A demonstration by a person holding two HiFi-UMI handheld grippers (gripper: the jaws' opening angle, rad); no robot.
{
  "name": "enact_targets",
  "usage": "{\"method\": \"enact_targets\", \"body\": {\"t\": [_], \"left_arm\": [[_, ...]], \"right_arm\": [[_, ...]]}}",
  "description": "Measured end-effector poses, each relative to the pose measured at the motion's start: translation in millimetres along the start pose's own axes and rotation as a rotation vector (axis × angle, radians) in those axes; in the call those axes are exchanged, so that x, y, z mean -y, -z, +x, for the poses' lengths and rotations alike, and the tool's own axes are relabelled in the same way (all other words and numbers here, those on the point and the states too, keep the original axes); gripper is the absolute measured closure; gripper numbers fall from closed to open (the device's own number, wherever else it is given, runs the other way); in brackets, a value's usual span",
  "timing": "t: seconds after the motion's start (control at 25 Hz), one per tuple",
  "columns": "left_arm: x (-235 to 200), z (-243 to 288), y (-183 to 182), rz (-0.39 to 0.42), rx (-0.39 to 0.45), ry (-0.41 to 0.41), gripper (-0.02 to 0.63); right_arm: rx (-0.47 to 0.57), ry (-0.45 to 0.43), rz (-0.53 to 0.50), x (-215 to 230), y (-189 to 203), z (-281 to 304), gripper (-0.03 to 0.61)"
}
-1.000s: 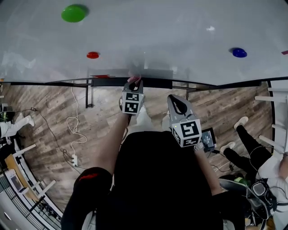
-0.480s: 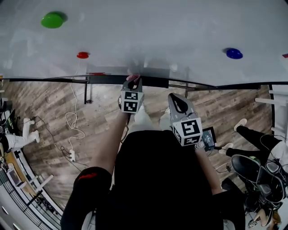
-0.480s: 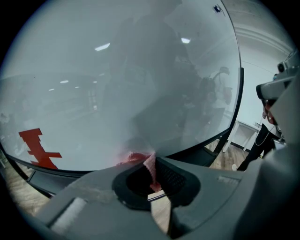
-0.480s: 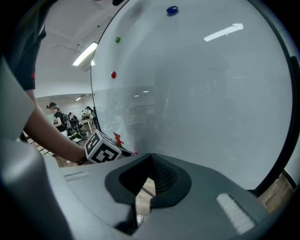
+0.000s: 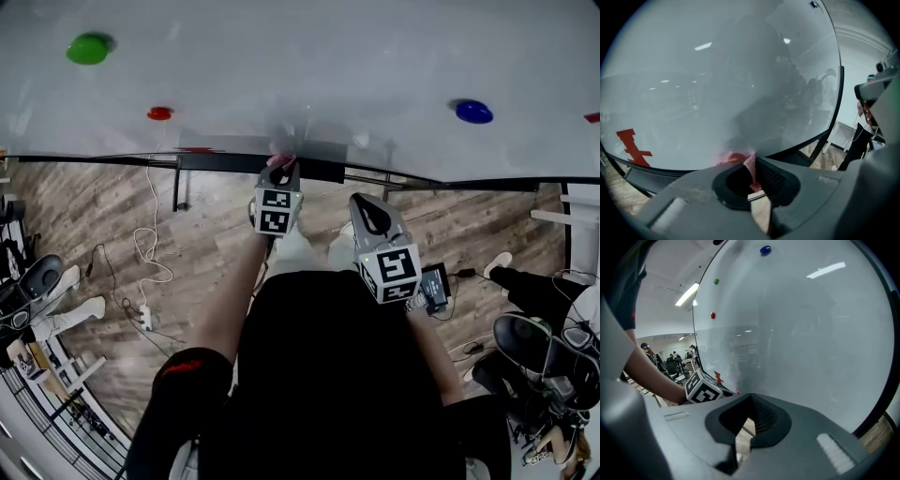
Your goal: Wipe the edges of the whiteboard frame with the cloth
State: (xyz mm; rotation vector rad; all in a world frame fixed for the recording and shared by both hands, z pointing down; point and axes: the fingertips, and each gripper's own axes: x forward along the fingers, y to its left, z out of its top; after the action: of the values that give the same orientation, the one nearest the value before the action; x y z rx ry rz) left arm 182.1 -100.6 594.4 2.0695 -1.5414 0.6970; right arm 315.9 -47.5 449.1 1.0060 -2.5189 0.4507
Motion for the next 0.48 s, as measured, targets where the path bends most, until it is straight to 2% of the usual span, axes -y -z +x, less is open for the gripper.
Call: {"method": "enact_targets", "body": {"t": [0.48], "left_arm": [[22.6, 5.4, -3.4, -0.004, -0.004, -0.005, 0.597]], "right_arm": [[-0.009, -0.019, 0.003, 16.9, 6.1, -10.2, 0.577]]}}
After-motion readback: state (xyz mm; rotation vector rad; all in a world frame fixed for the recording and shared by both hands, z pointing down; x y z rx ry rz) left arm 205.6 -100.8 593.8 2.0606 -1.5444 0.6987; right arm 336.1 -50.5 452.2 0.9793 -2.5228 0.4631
